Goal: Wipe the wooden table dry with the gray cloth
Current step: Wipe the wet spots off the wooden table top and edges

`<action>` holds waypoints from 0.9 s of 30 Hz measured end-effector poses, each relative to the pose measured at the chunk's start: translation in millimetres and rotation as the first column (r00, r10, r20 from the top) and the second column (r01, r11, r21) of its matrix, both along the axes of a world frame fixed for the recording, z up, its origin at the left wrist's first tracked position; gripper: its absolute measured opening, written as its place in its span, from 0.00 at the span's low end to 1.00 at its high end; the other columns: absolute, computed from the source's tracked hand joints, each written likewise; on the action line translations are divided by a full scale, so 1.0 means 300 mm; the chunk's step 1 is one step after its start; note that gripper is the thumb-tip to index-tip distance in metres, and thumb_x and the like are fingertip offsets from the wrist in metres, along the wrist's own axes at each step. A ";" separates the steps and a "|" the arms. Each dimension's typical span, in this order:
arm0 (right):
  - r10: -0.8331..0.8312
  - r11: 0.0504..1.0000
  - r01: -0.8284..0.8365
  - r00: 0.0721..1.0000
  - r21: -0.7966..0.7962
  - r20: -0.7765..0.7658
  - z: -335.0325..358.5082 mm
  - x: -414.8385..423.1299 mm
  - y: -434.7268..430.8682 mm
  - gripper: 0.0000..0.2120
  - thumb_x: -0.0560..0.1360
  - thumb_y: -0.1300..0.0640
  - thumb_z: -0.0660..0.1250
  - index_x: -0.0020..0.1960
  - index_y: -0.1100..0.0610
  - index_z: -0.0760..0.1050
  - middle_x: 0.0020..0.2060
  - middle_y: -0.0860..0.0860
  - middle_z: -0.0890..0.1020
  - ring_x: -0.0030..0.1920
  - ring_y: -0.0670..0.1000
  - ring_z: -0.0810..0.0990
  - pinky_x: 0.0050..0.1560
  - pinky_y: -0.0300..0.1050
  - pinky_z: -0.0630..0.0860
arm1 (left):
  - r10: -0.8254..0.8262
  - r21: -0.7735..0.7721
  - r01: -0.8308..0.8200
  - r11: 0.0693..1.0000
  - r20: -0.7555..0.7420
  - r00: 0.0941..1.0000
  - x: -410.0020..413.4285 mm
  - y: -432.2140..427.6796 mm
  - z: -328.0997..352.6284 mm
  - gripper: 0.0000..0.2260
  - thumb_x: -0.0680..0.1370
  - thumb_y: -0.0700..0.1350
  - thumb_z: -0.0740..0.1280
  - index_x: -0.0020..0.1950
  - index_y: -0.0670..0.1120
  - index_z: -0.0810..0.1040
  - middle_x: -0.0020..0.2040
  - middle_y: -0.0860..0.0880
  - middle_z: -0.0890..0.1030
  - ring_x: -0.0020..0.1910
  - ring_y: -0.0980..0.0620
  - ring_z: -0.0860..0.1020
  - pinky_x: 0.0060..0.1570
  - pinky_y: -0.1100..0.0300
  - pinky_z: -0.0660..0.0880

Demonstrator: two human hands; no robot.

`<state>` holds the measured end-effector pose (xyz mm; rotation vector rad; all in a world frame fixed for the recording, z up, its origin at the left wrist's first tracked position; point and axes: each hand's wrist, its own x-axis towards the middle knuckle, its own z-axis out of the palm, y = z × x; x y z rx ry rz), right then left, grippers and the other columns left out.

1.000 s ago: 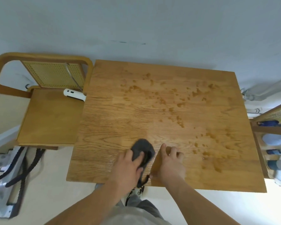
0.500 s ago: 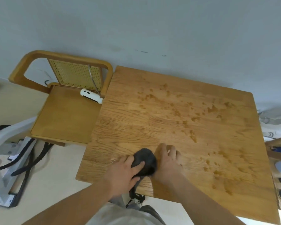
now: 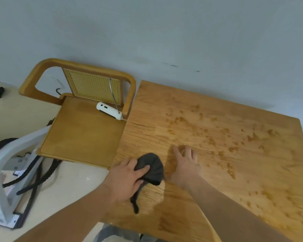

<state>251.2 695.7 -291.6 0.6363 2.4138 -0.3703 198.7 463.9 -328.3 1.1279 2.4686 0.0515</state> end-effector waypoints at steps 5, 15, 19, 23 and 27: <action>-0.065 0.997 0.063 0.997 0.048 0.039 -0.027 -0.045 -0.018 0.60 0.66 0.34 0.78 0.82 0.40 0.39 0.82 0.51 0.44 0.81 0.60 0.44 0.73 0.61 0.69 | 0.355 -0.038 -0.356 0.934 -0.034 0.934 -0.222 0.139 -0.023 0.25 0.85 0.58 0.52 0.83 0.58 0.54 0.67 0.46 0.67 0.61 0.46 0.71 0.50 0.54 0.75; -0.173 0.985 0.171 0.982 0.031 0.078 -0.066 -0.077 -0.012 0.60 0.67 0.39 0.80 0.82 0.39 0.40 0.82 0.49 0.42 0.81 0.60 0.41 0.79 0.64 0.57 | -0.372 -0.018 0.371 0.928 -0.037 0.928 -0.549 0.332 -0.036 0.25 0.85 0.61 0.52 0.82 0.62 0.53 0.73 0.47 0.65 0.69 0.43 0.67 0.56 0.48 0.74; -0.213 0.977 0.212 0.974 0.021 0.074 -0.064 -0.066 -0.021 0.61 0.65 0.41 0.82 0.82 0.37 0.41 0.83 0.48 0.41 0.81 0.59 0.38 0.79 0.65 0.55 | 0.131 0.038 -0.132 0.990 0.040 0.991 -0.623 0.469 -0.050 0.25 0.85 0.59 0.54 0.82 0.59 0.57 0.72 0.45 0.65 0.69 0.41 0.67 0.58 0.46 0.76; -0.229 0.973 0.227 0.971 0.029 0.066 -0.062 -0.064 -0.027 0.59 0.64 0.42 0.83 0.81 0.37 0.45 0.82 0.48 0.42 0.81 0.59 0.39 0.78 0.66 0.56 | 0.004 0.000 -0.004 1.000 0.119 0.993 -0.495 0.501 0.000 0.25 0.85 0.58 0.56 0.81 0.59 0.58 0.73 0.45 0.62 0.69 0.41 0.64 0.60 0.45 0.76; -0.249 0.969 0.248 0.966 0.021 0.071 -0.056 -0.072 -0.041 0.54 0.65 0.44 0.83 0.81 0.40 0.53 0.82 0.48 0.41 0.82 0.59 0.39 0.79 0.67 0.55 | -0.515 -0.008 0.518 0.855 0.105 0.851 -0.535 0.445 0.011 0.24 0.84 0.62 0.53 0.81 0.65 0.54 0.74 0.48 0.64 0.70 0.43 0.65 0.58 0.46 0.75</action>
